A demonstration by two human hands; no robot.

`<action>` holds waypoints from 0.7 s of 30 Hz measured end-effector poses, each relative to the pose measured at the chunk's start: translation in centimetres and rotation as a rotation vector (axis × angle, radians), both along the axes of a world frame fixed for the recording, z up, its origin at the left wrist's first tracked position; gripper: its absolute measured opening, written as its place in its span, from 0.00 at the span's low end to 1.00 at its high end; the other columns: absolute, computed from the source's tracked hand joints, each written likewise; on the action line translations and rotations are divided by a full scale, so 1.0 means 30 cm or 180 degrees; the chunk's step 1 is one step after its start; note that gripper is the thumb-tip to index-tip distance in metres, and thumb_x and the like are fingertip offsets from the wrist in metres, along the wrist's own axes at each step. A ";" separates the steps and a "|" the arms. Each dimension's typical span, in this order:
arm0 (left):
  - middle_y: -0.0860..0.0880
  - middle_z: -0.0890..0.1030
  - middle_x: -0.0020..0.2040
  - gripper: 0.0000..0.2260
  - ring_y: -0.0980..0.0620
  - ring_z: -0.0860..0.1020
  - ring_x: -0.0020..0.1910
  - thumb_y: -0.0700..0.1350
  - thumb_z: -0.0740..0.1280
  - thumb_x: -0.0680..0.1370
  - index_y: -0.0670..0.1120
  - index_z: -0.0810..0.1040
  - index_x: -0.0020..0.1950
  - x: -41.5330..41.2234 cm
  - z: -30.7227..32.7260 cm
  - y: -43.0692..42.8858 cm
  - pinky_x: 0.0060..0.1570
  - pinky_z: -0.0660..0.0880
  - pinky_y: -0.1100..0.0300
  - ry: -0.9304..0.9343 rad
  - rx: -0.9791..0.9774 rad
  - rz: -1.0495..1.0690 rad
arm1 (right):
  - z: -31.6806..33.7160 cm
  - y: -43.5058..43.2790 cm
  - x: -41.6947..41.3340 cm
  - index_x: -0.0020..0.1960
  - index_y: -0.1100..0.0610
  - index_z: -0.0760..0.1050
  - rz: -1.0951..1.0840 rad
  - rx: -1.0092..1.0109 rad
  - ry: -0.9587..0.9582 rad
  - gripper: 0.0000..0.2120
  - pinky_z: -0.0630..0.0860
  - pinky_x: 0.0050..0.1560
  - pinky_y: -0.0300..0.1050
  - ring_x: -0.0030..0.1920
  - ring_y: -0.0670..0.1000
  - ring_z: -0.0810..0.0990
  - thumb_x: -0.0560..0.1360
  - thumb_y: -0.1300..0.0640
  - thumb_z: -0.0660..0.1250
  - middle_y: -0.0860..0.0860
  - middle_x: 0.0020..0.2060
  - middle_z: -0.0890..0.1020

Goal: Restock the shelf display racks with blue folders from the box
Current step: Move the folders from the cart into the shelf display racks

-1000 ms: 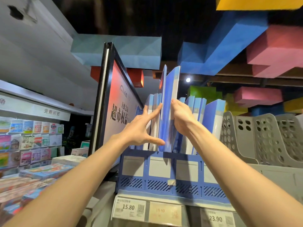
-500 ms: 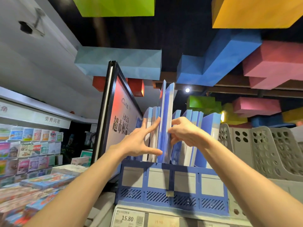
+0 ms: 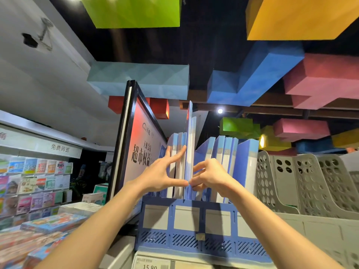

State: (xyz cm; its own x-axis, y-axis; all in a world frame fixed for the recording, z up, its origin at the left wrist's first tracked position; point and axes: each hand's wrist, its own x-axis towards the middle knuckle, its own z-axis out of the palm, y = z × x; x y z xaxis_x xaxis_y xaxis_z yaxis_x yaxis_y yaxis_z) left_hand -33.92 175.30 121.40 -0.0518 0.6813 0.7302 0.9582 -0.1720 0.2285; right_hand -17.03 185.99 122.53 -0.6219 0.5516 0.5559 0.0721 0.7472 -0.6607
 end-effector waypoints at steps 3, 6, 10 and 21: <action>0.47 0.47 0.82 0.48 0.58 0.41 0.80 0.60 0.78 0.69 0.73 0.47 0.77 0.006 -0.002 0.000 0.78 0.55 0.39 -0.0027 -0.0002 -0.0095 | 0.011 -0.006 0.018 0.59 0.65 0.78 -0.0078 0.0034 0.0326 0.18 0.83 0.36 0.45 0.33 0.55 0.86 0.71 0.66 0.76 0.62 0.48 0.83; 0.46 0.47 0.82 0.48 0.58 0.41 0.80 0.59 0.78 0.70 0.74 0.47 0.76 0.003 -0.003 0.002 0.78 0.54 0.41 -0.0087 -0.0010 -0.0155 | 0.042 -0.015 0.028 0.51 0.64 0.79 -0.0305 0.0473 0.0973 0.08 0.83 0.32 0.47 0.28 0.54 0.85 0.73 0.65 0.74 0.61 0.40 0.84; 0.47 0.45 0.83 0.47 0.54 0.42 0.80 0.61 0.77 0.69 0.77 0.47 0.75 -0.002 -0.005 0.006 0.77 0.54 0.37 -0.0099 -0.0018 -0.0144 | 0.094 -0.039 0.032 0.46 0.64 0.80 -0.0377 0.1018 0.1666 0.03 0.82 0.27 0.48 0.25 0.51 0.83 0.75 0.64 0.68 0.57 0.32 0.84; 0.53 0.39 0.82 0.46 0.42 0.49 0.82 0.66 0.75 0.67 0.80 0.45 0.72 -0.018 -0.014 0.010 0.74 0.56 0.30 -0.0008 0.0028 0.0091 | 0.102 -0.062 -0.072 0.63 0.62 0.75 -0.0061 0.0146 0.0084 0.19 0.83 0.41 0.44 0.51 0.55 0.81 0.84 0.49 0.59 0.61 0.60 0.79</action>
State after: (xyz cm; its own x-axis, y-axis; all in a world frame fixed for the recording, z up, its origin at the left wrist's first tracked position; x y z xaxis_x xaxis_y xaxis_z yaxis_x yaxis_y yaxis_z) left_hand -34.47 175.61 120.99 -0.0732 0.6729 0.7361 0.9622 -0.1465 0.2296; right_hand -19.18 184.12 125.58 -0.5962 0.5368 0.5970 0.0696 0.7754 -0.6277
